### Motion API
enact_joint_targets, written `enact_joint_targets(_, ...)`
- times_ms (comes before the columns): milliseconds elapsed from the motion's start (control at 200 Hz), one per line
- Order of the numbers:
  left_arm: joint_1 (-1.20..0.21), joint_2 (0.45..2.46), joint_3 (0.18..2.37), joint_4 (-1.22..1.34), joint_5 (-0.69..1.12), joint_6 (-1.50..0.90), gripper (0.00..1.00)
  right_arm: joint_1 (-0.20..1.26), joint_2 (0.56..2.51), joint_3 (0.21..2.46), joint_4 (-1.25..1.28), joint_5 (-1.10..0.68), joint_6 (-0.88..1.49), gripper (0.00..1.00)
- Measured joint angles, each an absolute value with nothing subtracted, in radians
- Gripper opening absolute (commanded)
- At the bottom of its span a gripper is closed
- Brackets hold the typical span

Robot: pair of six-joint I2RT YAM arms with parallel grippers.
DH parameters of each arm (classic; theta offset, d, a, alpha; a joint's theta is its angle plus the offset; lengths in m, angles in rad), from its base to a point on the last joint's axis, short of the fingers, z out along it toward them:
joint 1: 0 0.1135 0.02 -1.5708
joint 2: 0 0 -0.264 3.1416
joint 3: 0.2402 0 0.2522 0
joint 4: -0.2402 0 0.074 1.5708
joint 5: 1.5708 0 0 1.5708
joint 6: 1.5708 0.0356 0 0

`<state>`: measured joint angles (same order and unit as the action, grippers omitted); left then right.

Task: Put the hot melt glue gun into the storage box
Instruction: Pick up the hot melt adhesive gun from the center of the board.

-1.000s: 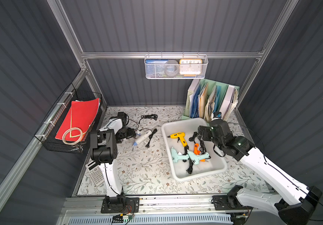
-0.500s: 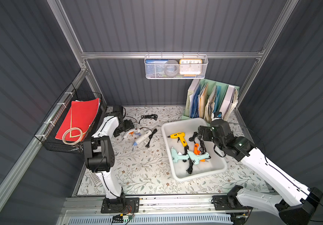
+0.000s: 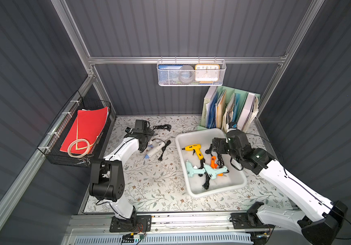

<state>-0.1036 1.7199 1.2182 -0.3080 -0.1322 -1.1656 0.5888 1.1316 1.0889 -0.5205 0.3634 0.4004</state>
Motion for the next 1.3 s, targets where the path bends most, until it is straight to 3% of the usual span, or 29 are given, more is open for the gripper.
enact_joint_targets(50,-0.099,1.75,1.226,-0.302,-0.135,-1.195,0.97,0.589,1.13,1.082,-0.52,0.362,0.4,0.99)
enact_joint_targets(125,-0.097,1.792,1.235,-0.283,-0.134,-1.232,0.87,0.588,1.127,1.072,-0.516,0.36,0.402,0.99)
enact_joint_targets(350,-0.099,1.841,1.238,-0.237,-0.118,-1.314,0.83,0.578,1.118,1.06,-0.505,0.36,0.404,0.99)
enact_joint_targets(540,-0.099,1.854,1.242,-0.208,-0.108,-1.354,0.7,0.573,1.116,1.06,-0.494,0.36,0.404,0.99)
enact_joint_targets(775,-0.099,1.904,1.262,-0.193,-0.104,-1.365,0.69,0.57,1.113,1.06,-0.485,0.36,0.404,0.99)
enact_joint_targets(951,-0.099,1.925,1.263,-0.194,-0.104,-1.376,0.57,0.566,1.113,1.06,-0.485,0.36,0.404,0.99)
enact_joint_targets(1301,-0.099,1.953,1.277,-0.192,-0.112,-1.38,0.55,0.566,1.114,1.06,-0.486,0.361,0.402,0.99)
